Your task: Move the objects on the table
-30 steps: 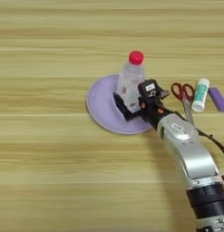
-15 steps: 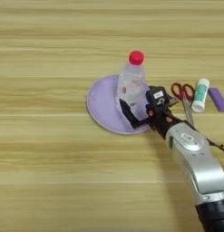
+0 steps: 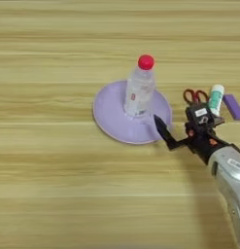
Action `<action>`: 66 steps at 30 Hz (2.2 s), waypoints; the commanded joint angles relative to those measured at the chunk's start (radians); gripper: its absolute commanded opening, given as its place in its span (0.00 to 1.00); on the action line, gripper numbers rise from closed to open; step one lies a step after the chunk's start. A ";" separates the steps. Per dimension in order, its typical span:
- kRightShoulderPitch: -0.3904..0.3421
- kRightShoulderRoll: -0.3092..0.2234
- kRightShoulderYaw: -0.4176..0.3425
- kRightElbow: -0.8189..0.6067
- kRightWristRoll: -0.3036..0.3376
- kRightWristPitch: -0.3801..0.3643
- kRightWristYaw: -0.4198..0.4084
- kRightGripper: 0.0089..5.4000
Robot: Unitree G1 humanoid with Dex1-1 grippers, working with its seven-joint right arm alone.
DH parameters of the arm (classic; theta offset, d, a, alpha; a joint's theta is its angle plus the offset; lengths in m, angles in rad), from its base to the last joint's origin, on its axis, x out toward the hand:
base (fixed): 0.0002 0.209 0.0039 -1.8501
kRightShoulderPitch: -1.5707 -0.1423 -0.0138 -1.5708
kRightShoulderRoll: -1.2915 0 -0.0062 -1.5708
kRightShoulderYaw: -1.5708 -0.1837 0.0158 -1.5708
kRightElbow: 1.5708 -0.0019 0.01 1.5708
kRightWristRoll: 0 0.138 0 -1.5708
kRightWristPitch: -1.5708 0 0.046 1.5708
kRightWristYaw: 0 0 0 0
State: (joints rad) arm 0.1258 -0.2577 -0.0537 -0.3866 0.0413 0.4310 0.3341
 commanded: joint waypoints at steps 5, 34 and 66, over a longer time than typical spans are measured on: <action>-0.055 -0.033 -0.081 -0.042 0.030 -0.012 -0.015 1.00; -0.320 -0.057 -0.165 0.450 -0.065 -0.262 -0.203 1.00; -0.446 -0.049 -0.193 0.817 0.009 -0.384 -0.246 1.00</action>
State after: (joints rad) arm -0.2512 -0.2753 -0.2349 0.4530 0.0399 0.0766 0.0914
